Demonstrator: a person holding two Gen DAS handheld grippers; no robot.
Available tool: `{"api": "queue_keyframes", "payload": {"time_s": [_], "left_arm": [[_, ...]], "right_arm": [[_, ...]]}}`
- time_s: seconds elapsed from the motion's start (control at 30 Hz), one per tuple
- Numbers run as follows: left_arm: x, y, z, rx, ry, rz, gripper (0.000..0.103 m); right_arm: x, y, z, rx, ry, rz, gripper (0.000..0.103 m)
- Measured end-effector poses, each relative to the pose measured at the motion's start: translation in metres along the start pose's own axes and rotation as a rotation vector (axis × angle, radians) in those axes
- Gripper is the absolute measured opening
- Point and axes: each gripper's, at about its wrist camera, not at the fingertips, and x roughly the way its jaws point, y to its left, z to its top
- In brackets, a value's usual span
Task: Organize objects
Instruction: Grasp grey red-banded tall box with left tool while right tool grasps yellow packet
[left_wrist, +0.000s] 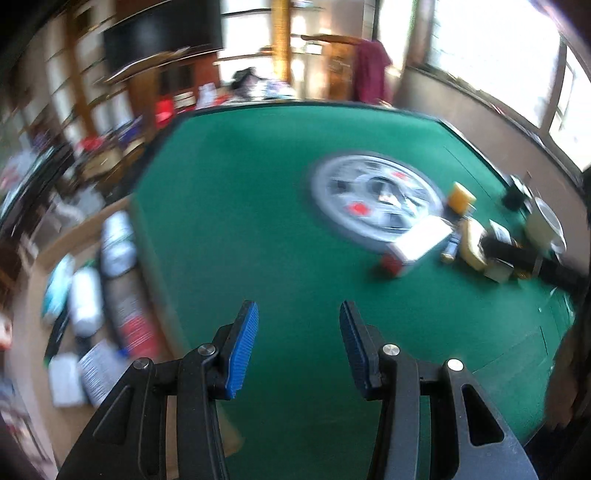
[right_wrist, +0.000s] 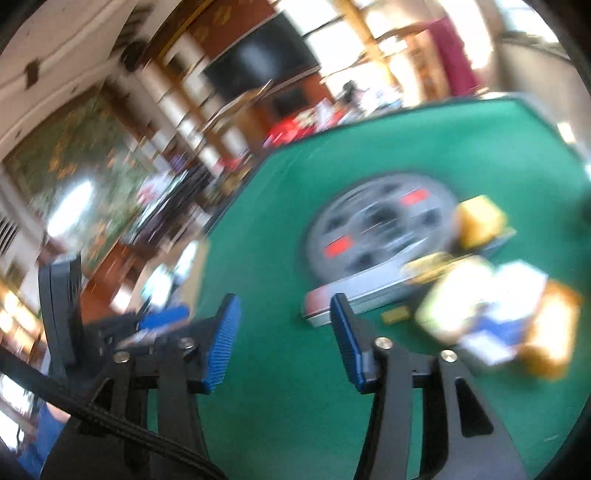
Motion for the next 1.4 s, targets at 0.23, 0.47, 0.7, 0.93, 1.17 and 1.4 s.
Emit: {"api": "queue_keyframes", "payload": {"time_s": [0.23,0.47,0.7,0.93,1.17,1.4], "left_arm": [[0.035,-0.080,0.040,0.248,0.015,-0.051,0.040],[0.076,-0.097,0.062,0.369,0.093,-0.081,0.040],[0.094,-0.105,0.065,0.384,0.108,-0.066,0.040],[0.100,-0.083,0.058,0.161,0.118,0.034,0.023],[0.068,-0.044,0.011,0.025,0.061,0.104,0.023],[0.064,-0.035,0.003,0.005,0.026,0.076,0.023]], "right_arm": [[-0.042,-0.082,0.006,0.254,-0.132,-0.050,0.061],[-0.062,-0.101,0.008,0.382,-0.220,-0.085,0.061],[-0.078,-0.118,0.006,0.453,-0.234,-0.302,0.061],[-0.073,-0.133,0.001,0.495,-0.135,-0.443,0.061],[-0.053,-0.142,-0.007,0.498,-0.020,-0.493,0.061],[-0.035,-0.125,-0.012,0.400,0.045,-0.553,0.062]]}}
